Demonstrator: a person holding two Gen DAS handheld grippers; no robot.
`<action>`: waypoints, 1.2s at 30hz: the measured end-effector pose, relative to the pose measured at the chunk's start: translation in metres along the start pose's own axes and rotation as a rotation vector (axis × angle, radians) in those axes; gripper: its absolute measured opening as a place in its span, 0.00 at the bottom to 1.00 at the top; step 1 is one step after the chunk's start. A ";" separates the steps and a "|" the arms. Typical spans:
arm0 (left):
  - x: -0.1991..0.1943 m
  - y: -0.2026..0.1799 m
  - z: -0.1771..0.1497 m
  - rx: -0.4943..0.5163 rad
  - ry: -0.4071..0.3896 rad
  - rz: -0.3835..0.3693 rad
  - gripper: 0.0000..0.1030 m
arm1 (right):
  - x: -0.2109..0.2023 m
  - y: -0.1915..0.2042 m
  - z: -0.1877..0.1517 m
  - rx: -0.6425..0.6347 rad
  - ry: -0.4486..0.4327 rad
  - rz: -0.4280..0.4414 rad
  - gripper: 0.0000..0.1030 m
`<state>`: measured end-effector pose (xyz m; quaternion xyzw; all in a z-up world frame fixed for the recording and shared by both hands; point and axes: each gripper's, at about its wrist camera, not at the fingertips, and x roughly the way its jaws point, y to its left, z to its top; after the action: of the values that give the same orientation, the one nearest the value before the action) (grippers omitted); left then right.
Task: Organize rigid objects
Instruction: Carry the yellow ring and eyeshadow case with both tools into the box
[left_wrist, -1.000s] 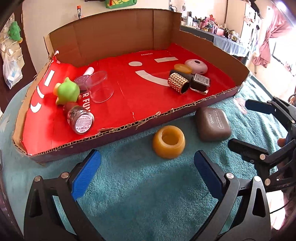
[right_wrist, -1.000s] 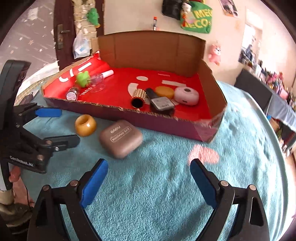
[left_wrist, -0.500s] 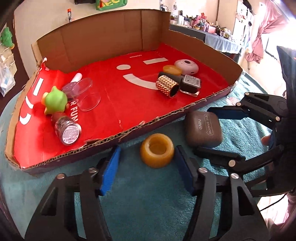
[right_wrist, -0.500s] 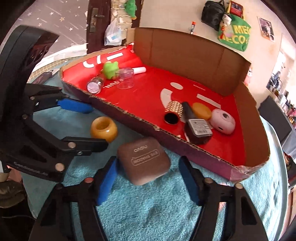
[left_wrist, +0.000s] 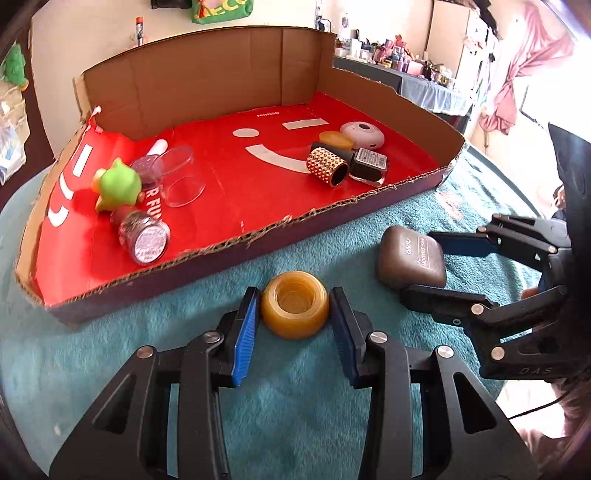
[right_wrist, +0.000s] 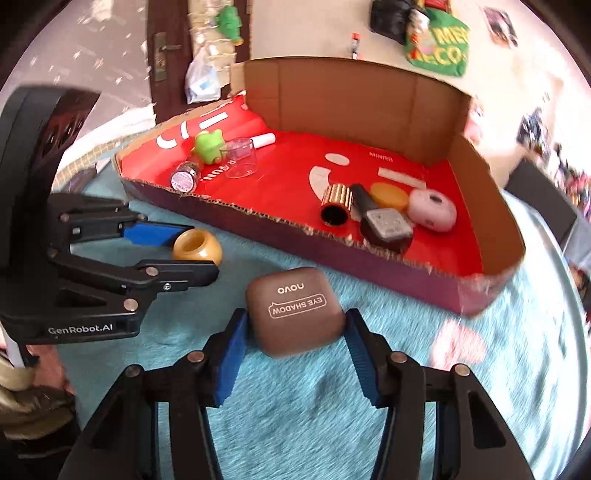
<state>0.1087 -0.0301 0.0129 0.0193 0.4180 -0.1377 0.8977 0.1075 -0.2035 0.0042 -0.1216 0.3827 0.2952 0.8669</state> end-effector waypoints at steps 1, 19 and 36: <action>-0.003 0.003 -0.002 -0.011 -0.002 -0.005 0.35 | -0.002 0.001 -0.001 0.020 -0.002 0.012 0.54; -0.044 0.026 -0.013 -0.088 -0.085 -0.030 0.35 | -0.031 0.029 0.011 0.112 -0.076 0.086 0.52; -0.053 0.040 0.029 -0.087 -0.138 -0.020 0.35 | -0.043 0.022 0.047 0.094 -0.128 0.112 0.52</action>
<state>0.1079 0.0166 0.0684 -0.0334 0.3611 -0.1292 0.9229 0.0998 -0.1833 0.0679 -0.0400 0.3461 0.3322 0.8765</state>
